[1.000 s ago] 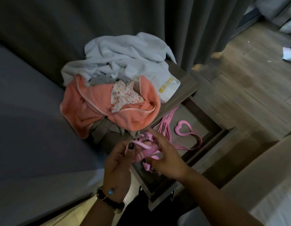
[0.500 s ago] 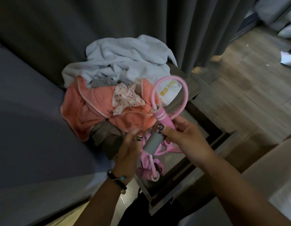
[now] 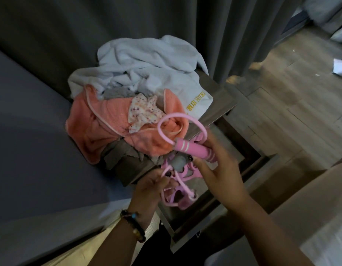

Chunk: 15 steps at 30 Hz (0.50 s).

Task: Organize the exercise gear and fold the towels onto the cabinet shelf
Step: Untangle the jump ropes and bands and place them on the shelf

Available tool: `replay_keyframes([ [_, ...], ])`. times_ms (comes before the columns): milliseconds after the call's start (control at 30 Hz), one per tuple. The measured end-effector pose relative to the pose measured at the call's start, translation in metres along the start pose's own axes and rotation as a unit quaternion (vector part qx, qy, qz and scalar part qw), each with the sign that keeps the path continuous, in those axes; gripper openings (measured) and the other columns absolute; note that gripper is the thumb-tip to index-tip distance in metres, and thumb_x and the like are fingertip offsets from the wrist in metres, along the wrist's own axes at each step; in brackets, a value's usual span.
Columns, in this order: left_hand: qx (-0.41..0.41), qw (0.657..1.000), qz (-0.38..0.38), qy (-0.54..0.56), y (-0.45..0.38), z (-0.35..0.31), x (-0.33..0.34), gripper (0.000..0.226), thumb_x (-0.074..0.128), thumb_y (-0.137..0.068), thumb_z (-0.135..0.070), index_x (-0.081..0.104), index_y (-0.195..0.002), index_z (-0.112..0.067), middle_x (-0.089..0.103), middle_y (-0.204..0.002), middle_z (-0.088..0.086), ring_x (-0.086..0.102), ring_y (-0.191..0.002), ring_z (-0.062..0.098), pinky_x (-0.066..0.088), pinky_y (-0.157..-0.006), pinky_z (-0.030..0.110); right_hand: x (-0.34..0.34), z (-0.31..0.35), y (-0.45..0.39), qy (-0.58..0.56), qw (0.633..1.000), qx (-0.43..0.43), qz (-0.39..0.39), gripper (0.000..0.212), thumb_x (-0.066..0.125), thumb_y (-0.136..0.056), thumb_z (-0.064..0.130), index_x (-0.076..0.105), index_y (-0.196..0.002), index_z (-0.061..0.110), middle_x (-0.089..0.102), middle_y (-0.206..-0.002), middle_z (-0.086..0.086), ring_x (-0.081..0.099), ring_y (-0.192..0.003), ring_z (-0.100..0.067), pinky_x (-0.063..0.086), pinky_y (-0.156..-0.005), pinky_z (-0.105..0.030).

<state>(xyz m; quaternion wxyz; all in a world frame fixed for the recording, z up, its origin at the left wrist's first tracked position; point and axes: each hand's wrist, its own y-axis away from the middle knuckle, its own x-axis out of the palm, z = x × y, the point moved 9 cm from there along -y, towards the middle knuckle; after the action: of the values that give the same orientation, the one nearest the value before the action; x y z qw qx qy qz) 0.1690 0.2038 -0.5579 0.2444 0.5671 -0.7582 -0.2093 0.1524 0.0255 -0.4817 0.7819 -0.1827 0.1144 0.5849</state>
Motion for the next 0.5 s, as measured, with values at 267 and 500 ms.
replay_keyframes([
  [267,-0.101,0.957,0.071,0.262,-0.001,0.001,0.015,0.072,0.087,-0.057,-0.022,0.062,-0.124,-0.009,0.068,-0.117,0.017,0.067,-0.104,0.031,0.05,-0.094,0.054,0.032,-0.01,0.018,0.227,0.97,-0.021,0.09,0.053,0.044,-0.093,0.039,0.036,-0.144,0.026,0.054,-0.134,-0.008,0.064,-0.104,-0.023,0.059,-0.078,-0.039],
  [500,-0.041,0.991,-0.051,0.115,-0.017,0.003,0.007,0.037,0.069,-0.074,-0.026,0.069,-0.107,-0.011,0.071,-0.107,0.016,0.071,-0.093,0.029,0.057,-0.074,0.042,0.052,-0.037,0.051,0.177,0.967,0.039,0.18,0.064,0.04,-0.089,0.046,0.029,-0.149,0.026,0.04,-0.15,0.0,0.048,-0.129,-0.017,0.048,-0.101,-0.04],
])
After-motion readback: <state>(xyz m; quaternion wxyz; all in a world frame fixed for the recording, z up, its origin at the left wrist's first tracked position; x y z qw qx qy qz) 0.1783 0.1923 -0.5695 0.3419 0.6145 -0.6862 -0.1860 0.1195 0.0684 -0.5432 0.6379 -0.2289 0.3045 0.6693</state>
